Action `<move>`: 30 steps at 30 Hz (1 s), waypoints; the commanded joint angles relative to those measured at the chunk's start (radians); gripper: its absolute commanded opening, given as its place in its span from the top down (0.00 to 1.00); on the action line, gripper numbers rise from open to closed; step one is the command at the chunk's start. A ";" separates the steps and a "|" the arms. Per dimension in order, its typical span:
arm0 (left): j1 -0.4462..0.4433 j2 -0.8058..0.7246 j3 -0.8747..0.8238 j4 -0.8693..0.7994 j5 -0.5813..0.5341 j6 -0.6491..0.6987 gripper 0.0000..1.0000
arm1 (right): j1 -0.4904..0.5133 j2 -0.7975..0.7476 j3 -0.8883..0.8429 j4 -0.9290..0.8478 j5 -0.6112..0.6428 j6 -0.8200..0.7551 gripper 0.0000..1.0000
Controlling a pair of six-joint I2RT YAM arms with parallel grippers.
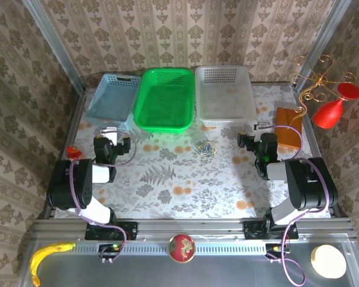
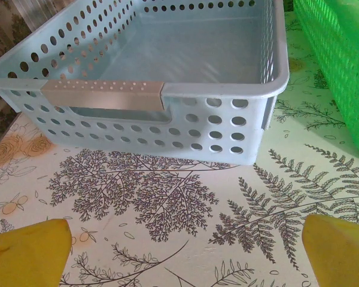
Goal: Untangle the cables
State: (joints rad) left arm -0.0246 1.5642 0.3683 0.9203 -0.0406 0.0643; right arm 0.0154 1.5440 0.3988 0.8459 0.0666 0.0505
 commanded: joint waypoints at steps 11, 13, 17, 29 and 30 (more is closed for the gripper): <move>0.006 -0.008 0.028 -0.003 0.018 0.003 0.00 | -0.003 -0.015 0.012 0.001 -0.013 -0.018 0.00; 0.006 -0.007 0.026 0.000 0.012 0.000 0.00 | -0.005 -0.012 0.015 -0.002 -0.013 -0.016 0.00; 0.007 -0.007 0.020 0.011 -0.009 -0.008 0.00 | -0.006 -0.012 0.017 -0.004 -0.016 -0.015 0.00; 0.028 -0.007 0.012 0.023 0.008 -0.033 0.00 | -0.020 -0.011 0.016 -0.002 -0.044 -0.006 0.00; 0.027 -0.007 0.014 0.023 0.007 -0.032 0.00 | -0.020 -0.011 0.016 -0.002 -0.044 -0.006 0.00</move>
State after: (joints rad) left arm -0.0048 1.5642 0.3683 0.9215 -0.0418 0.0528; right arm 0.0021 1.5440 0.3988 0.8459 0.0463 0.0513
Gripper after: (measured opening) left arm 0.999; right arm 0.999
